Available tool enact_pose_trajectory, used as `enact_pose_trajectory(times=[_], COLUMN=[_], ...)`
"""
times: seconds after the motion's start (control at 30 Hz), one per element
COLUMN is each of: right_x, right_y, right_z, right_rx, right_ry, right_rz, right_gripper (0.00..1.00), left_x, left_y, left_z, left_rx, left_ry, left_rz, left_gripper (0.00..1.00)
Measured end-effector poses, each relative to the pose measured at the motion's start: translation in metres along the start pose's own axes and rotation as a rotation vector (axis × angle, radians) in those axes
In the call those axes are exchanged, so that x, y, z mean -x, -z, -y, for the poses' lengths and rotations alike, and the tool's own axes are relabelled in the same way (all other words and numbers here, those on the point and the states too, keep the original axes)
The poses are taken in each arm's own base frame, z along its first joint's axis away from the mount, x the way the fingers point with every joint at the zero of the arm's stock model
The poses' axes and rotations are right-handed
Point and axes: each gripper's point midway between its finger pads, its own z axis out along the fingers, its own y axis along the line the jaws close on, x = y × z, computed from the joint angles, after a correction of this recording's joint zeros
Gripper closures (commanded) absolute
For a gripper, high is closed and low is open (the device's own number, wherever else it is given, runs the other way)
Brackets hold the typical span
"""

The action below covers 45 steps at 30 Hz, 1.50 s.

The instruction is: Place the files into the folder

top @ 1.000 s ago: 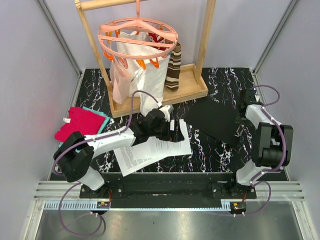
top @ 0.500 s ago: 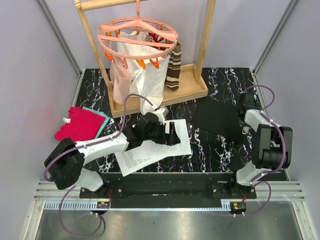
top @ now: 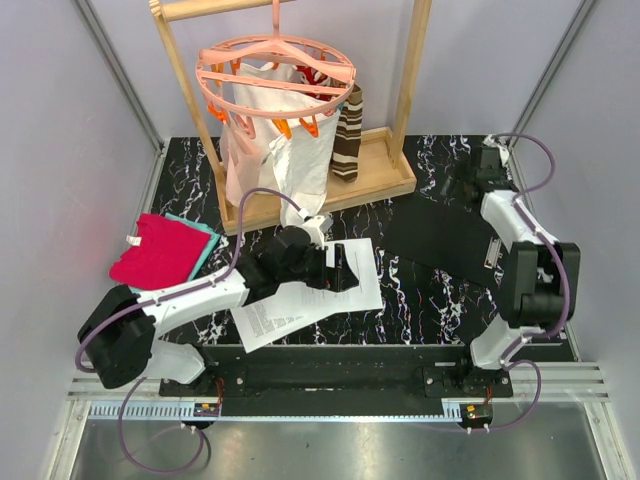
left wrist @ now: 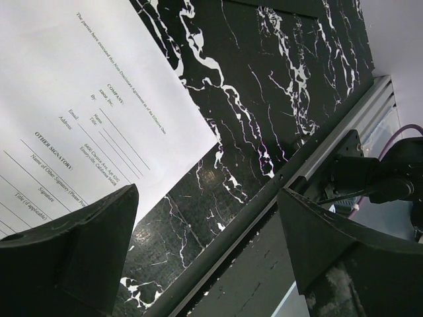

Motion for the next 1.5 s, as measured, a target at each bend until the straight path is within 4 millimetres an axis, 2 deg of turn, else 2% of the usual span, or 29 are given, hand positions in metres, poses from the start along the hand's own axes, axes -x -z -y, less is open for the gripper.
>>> enact_pose_trajectory(times=[0.03, 0.07, 0.2, 0.37, 0.43, 0.57, 0.93, 1.2, 1.3, 1.33, 1.5], right_x=[0.007, 0.013, 0.027, 0.012, 0.006, -0.012, -0.043, -0.07, -0.082, -0.085, -0.08], right_y=[-0.007, -0.016, -0.057, -0.105, -0.116, -0.131, -0.125, -0.098, -0.084, -0.081, -0.079], right_z=[-0.013, -0.025, -0.056, -0.074, -0.078, -0.085, -0.092, -0.089, -0.086, -0.084, -0.082], right_rx=[0.026, 0.052, 0.115, 0.128, 0.133, 0.15, 0.221, 0.282, 0.295, 0.294, 0.261], right_ry=[-0.028, -0.056, -0.17, -0.275, -0.295, -0.32, -0.295, -0.24, -0.222, -0.217, -0.199], right_rz=[0.007, 0.01, 0.01, -0.061, -0.085, -0.155, -0.257, -0.324, -0.36, -0.371, -0.365], right_gripper=[0.3, 0.43, 0.63, 0.66, 0.69, 0.7, 0.71, 0.71, 0.65, 0.59, 0.56], left_x=[0.001, 0.002, 0.008, 0.003, 0.001, 0.0, 0.004, 0.004, 0.004, 0.004, 0.001], left_y=[0.002, 0.003, 0.01, 0.012, 0.012, 0.013, 0.012, 0.012, 0.012, 0.011, 0.007], left_z=[0.001, 0.003, 0.008, 0.004, 0.001, 0.0, 0.003, 0.003, 0.002, 0.002, 0.0], left_rx=[-0.003, -0.007, -0.024, -0.004, 0.005, 0.012, 0.008, 0.009, 0.01, 0.01, 0.017], left_ry=[-0.004, -0.005, -0.015, -0.025, -0.028, -0.036, -0.043, -0.044, -0.043, -0.043, -0.04], left_rz=[0.005, 0.009, 0.031, 0.012, 0.004, -0.002, 0.003, 0.004, 0.003, 0.003, -0.01], left_gripper=[0.11, 0.11, 0.11, 0.11, 0.11, 0.11, 0.11, 0.11, 0.11, 0.11, 0.11])
